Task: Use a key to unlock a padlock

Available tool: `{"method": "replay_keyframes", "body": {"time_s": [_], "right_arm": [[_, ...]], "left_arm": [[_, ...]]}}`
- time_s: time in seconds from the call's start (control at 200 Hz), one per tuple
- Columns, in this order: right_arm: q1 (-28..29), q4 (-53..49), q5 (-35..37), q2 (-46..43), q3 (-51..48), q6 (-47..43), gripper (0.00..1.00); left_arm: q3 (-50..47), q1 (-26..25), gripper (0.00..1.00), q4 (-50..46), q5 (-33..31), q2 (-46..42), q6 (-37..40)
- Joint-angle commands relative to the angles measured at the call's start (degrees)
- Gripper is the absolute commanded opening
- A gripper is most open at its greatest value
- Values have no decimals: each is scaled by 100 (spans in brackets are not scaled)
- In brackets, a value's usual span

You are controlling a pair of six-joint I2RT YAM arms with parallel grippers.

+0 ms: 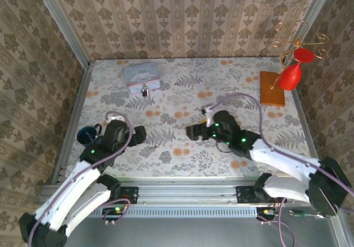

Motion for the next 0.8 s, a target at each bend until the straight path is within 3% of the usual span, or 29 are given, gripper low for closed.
{"method": "replay_keyframes", "body": {"time_s": [0.0,0.245,0.32,0.56,0.795], "right_arm": [[591,-598,331,787,641,186,85],[1155,-1198,195,2762,2011,620,71],[1187,-1270,89,3176,2315,766,67],[1205,-1437,-280,4107,3128,1191,55],[1310,-1928,-124,4795,3859,1247,48]], "left_arm": [[-314,77,97,-100,-131,-603,301],[-775,29,97,-72,-132,-1870,769],[-914,21,97,-232,-421,-2141,772],[-1092,29,97,-199,-408,-2466,795],[-1137,26,98,-240,-420,-2636,768]]}}
